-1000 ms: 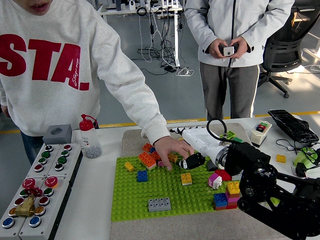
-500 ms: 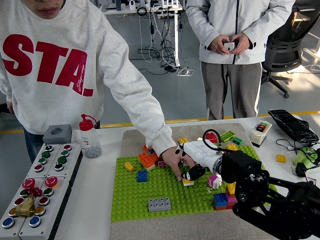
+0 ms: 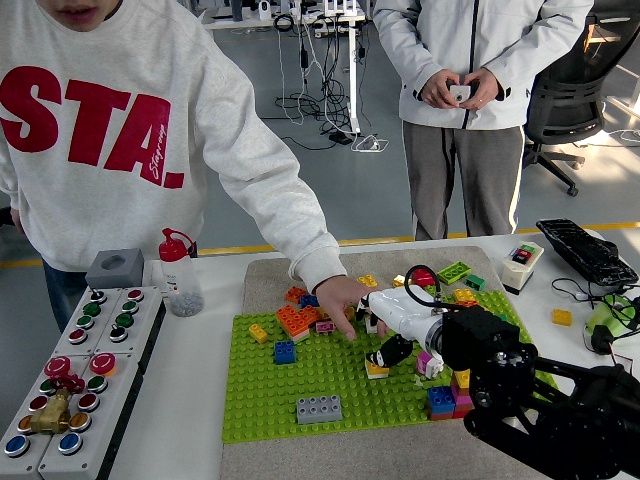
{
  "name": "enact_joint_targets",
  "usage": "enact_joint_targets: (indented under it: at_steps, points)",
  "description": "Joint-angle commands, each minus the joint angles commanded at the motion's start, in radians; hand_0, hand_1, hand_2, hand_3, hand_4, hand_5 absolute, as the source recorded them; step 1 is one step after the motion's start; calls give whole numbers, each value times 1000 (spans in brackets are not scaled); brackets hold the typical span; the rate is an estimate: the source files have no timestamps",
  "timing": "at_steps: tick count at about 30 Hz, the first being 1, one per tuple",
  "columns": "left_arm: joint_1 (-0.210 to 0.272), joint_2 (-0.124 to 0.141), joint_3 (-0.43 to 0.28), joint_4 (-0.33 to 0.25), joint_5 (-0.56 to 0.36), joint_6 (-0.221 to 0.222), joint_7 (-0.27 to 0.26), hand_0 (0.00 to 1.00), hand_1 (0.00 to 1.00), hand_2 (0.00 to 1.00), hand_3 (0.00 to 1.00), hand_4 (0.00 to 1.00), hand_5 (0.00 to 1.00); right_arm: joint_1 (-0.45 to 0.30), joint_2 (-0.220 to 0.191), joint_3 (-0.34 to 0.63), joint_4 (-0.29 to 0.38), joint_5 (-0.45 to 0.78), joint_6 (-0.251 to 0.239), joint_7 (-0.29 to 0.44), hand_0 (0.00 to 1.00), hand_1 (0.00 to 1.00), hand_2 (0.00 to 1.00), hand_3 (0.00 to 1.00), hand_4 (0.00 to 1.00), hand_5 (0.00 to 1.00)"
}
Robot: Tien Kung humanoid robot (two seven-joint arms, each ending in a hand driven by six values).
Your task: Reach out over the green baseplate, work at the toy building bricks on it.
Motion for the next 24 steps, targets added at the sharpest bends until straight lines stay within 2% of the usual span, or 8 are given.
enact_joint_targets:
  at_steps: [4, 6, 7, 14, 24]
  points:
    - [0, 0, 0, 0, -1, 0, -1, 681, 689, 675, 615, 357, 998, -2, 0, -2, -2, -1, 3, 1, 735, 662, 628, 699, 765, 204]
    - [-1, 0, 1, 0, -2, 1, -2, 681, 689, 675, 615, 357, 998, -3, 12, -13, -24, -12, 11, 2, 735, 662, 628, 699, 765, 204]
    - [-2, 1, 0, 0, -2, 1, -2, 680, 688, 672, 612, 354, 998, -3, 17, -17, -35, -15, 13, 3, 731, 690, 676, 763, 748, 193]
    - [-5, 1, -2, 0, -1, 2, 0, 680, 689, 672, 612, 355, 998, 5, 48, -47, -98, -30, 10, 7, 743, 711, 700, 780, 748, 190]
    - [-10, 2, 0, 0, -4, 3, 0, 680, 688, 672, 612, 354, 998, 22, 83, -79, -153, -50, -2, 16, 753, 720, 714, 783, 746, 191]
